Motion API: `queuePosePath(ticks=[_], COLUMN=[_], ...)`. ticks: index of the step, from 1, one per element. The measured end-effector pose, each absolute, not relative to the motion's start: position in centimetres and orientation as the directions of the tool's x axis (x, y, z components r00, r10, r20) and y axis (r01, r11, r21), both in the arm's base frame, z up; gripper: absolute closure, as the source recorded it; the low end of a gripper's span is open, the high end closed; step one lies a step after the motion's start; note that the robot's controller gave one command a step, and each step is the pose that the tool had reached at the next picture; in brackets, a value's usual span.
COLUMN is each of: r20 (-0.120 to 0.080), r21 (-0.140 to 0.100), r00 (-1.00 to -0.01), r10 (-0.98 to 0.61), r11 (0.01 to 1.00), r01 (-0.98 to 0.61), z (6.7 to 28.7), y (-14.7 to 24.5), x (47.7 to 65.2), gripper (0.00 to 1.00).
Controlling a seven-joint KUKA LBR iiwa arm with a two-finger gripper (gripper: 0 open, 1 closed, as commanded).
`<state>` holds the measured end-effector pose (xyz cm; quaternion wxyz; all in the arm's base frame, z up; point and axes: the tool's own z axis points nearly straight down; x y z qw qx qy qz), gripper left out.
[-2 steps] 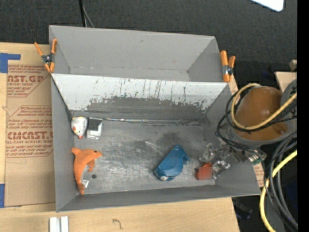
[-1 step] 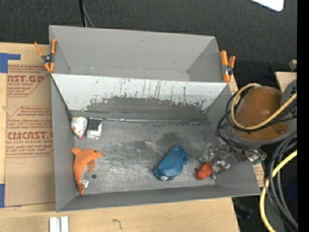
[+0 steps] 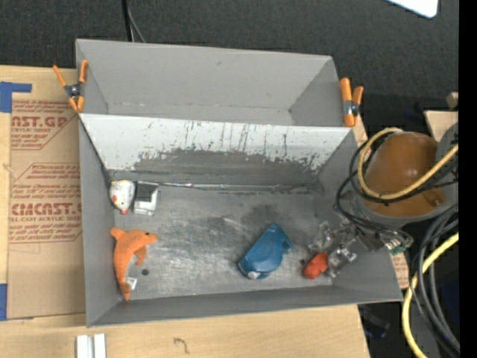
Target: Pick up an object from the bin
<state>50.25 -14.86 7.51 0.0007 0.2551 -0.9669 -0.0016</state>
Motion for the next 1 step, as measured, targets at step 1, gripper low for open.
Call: queuePosePath(ticks=[1], r20=[0.006], r21=[0.009], r00=[-0.87], r10=[-0.493], r11=[0.87], r01=[-0.493], z=[9.62], y=[-14.76], x=[50.05], gripper=[1.0])
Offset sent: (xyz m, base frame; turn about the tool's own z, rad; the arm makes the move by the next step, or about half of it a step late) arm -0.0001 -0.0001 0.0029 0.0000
